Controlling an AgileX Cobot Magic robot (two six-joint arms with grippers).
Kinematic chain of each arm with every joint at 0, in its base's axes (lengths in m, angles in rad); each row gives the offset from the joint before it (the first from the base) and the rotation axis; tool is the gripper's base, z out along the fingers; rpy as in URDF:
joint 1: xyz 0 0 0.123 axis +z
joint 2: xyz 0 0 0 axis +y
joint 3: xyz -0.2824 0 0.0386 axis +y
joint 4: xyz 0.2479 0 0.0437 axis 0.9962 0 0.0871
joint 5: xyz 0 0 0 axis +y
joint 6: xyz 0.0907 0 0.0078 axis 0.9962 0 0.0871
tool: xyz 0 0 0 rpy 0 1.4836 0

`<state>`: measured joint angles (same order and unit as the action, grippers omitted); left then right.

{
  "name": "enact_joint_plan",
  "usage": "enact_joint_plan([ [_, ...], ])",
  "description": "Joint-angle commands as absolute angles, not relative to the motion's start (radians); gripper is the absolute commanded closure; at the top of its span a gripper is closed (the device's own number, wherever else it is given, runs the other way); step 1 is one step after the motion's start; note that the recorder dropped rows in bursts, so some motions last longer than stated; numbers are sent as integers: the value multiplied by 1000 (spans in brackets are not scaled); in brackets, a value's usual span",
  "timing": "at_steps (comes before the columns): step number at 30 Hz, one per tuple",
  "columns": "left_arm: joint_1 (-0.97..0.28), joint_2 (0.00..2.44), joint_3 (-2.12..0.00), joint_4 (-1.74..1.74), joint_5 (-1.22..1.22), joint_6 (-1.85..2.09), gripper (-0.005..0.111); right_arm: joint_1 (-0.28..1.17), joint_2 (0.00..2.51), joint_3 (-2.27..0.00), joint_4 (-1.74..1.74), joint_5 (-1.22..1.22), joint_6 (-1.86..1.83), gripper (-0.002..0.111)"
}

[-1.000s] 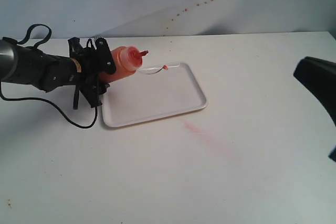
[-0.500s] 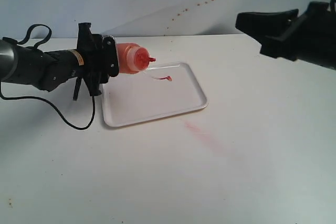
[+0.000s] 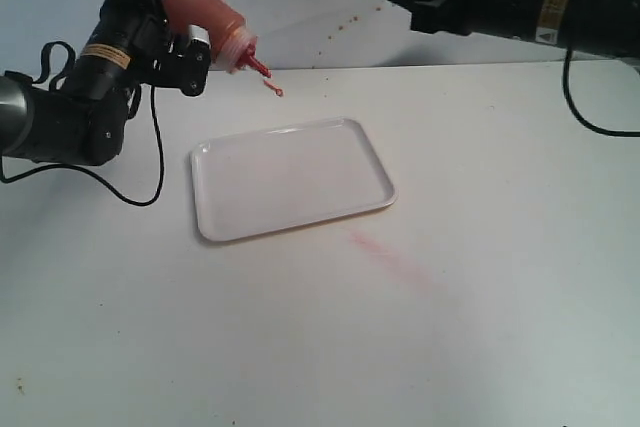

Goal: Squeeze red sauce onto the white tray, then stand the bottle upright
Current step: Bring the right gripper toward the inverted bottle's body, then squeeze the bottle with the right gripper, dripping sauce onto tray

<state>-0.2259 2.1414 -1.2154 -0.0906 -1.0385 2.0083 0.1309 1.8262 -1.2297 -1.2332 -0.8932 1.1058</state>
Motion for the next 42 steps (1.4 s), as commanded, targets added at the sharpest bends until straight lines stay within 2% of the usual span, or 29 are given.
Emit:
enact_joint_plan([
  [1, -231, 2130, -1189, 58, -1221, 2095, 107, 193, 1917, -1343, -1283, -844, 1110, 108],
  [4, -243, 2130, -1142, 203, -1221, 2095, 107, 238, 1973, -1414, -1286, -668, 1132, 108],
  [6, -249, 2130, -1115, 228, -1221, 2095, 107, 250, 1996, -1429, -1291, -668, 1132, 108],
  [8, -249, 2130, -1109, 246, -1221, 2095, 107, 260, 2020, -1429, -1307, -670, 1127, 101],
  [9, -249, 2130, -1109, 246, -1221, 2095, 107, 267, 2030, -1429, -1325, -670, 1098, 92],
  [11, -249, 2130, -1109, 246, -1221, 2095, 107, 277, 2048, -1429, -1337, -654, 1020, 60],
  [13, -249, 2130, -1109, 246, -1221, 2095, 107, 309, 2074, -1433, -1192, -550, 935, 12],
  [14, -249, 2130, -1109, 246, -1221, 2095, 107, 322, 2079, -1433, -1126, -515, 910, 4],
  [17, -249, 2130, -1109, 242, -1221, 2095, 107, 375, 2101, -1433, -1002, -508, 885, 5],
  [22, -249, 2130, -1109, 234, -1221, 2095, 107, 455, 2101, -1433, -1081, -521, 885, 5],
  [29, -249, 2130, -1111, 216, -1221, 2095, 107, 468, 2101, -1435, -1066, -456, 885, 5],
  [35, -249, 2130, -1111, 216, -1221, 2095, 107, 468, 2149, -1526, -1077, -380, 929, 5],
  [42, -249, 2130, -1111, 216, -1221, 2095, 107, 468, 2203, -1600, -1377, -413, 1225, 5],
])
